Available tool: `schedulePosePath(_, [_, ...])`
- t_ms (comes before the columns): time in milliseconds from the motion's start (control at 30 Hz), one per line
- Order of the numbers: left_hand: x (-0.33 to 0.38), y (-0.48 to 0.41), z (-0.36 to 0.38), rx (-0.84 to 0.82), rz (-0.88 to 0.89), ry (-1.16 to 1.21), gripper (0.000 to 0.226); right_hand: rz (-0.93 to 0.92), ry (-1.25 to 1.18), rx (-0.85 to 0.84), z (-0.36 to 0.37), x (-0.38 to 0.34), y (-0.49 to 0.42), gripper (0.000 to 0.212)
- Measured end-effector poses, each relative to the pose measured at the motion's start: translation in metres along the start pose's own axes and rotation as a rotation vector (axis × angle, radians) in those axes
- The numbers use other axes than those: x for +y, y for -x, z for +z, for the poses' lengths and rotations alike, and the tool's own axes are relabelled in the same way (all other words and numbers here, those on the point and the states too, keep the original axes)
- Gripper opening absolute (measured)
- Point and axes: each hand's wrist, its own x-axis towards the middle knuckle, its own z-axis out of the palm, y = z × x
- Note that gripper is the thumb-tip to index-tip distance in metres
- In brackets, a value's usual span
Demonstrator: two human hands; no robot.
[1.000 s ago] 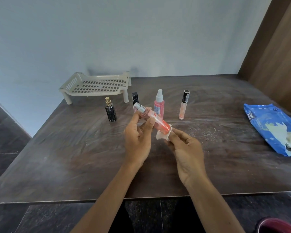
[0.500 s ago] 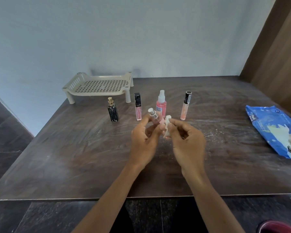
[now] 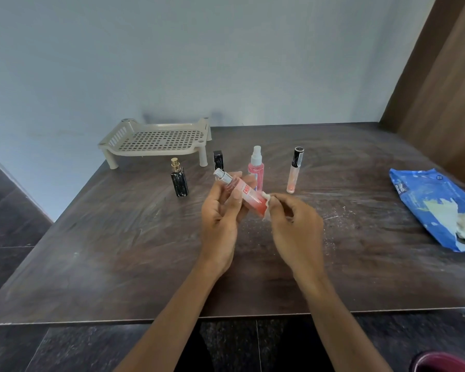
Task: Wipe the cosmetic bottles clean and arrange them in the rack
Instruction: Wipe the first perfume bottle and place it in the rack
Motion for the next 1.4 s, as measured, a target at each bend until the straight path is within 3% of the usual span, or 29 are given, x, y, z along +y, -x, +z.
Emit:
schedulePosePath(167, [-0.002,0.001,0.000,-0.119,0.080,-0.201,0.024,0.039,-0.164,-0.088,0.000,-0.016,-0.009,0.024])
schedulePosePath(367, [0.000,0.002,0.000,-0.107,0.106,-0.290,0.023,0.034,-0.310,-0.038,0.002,-0.007,0.004,0.018])
schedulePosePath(533, [-0.003,0.001,0.000,-0.104,0.148,-0.413,0.031,0.054,-0.527,0.110,0.003,-0.009,0.005,0.016])
schedulePosePath(700, [-0.003,0.003,0.001,-0.133,0.233,-0.537,0.038,0.002,-0.641,0.034,0.003,-0.017,-0.001,0.022])
schedulePosePath(867, [-0.005,0.005,-0.001,-0.164,0.196,-0.587,0.033,-0.033,-0.528,-0.038,-0.004,-0.011,-0.009,0.019])
schedulePosePath(1000, [-0.007,0.004,-0.001,-0.133,0.197,-0.650,0.035,-0.122,-0.345,-0.071,-0.010,-0.015,-0.016,0.031])
schedulePosePath(1167, [-0.009,0.005,-0.002,-0.104,0.272,-0.755,0.035,-0.219,-0.101,0.056,-0.003,-0.016,-0.009,0.034])
schedulePosePath(1300, [-0.009,0.006,-0.002,-0.083,0.284,-0.801,0.038,-0.248,-0.049,0.023,-0.003,-0.013,-0.014,0.026])
schedulePosePath(1400, [-0.008,0.006,-0.002,-0.086,0.187,-0.697,0.032,-0.229,-0.096,-0.056,-0.010,-0.015,-0.020,0.028])
